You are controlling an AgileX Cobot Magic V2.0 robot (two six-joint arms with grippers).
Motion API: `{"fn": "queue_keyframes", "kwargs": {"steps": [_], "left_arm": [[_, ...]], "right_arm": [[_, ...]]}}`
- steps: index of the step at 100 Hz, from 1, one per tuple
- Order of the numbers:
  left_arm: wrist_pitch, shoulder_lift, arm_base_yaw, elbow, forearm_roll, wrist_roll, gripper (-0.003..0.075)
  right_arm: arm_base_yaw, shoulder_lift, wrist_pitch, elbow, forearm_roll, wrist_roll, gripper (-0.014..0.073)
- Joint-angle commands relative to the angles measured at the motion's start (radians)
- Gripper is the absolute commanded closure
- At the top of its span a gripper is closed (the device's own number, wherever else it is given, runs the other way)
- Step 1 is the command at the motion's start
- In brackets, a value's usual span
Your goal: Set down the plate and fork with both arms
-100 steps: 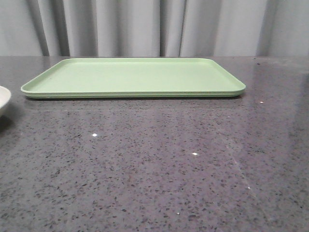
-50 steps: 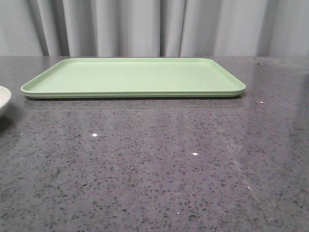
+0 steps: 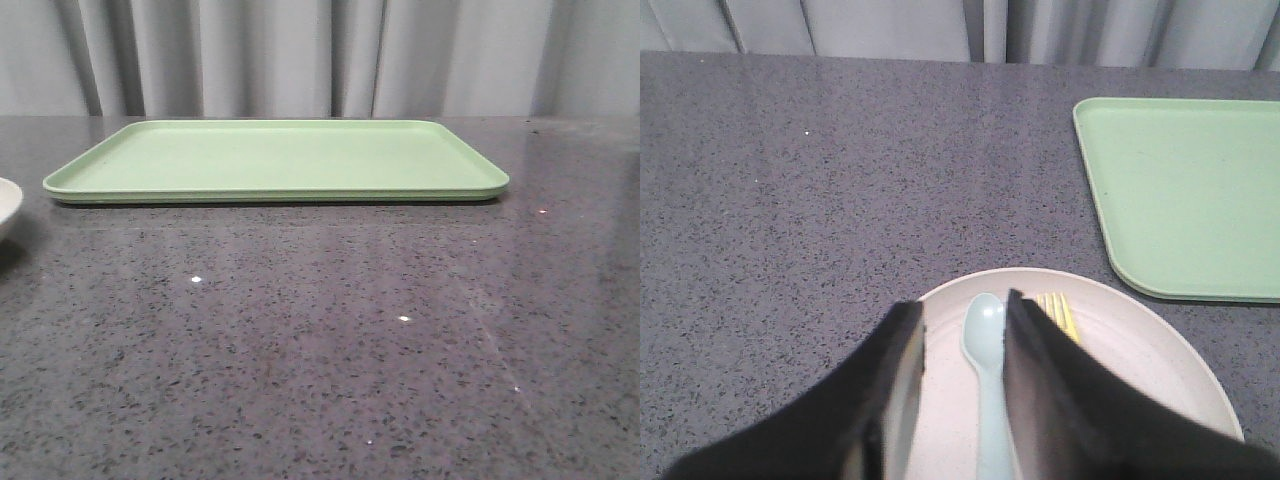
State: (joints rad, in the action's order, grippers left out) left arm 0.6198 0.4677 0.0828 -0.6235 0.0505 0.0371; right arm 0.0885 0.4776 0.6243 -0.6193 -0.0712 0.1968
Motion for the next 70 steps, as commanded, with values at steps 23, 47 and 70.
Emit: {"fn": "queue_keyframes", "kwargs": {"steps": [23,47,70], "left_arm": [[-0.087,0.022,0.001,-0.034,0.016,0.003,0.0238],[-0.073,0.026,0.001,-0.036,-0.009,0.003,0.0239],[0.096,0.144,0.017,-0.135,-0.12,0.047,0.0241]], "right_arm": [[-0.002,0.056,-0.034,-0.07,-0.005,-0.006,0.0079],[-0.002,0.055,-0.059,-0.067,0.01,-0.006,0.0085],[-0.002,0.055,-0.055,-0.067,0.01,-0.006,0.0085]]}}
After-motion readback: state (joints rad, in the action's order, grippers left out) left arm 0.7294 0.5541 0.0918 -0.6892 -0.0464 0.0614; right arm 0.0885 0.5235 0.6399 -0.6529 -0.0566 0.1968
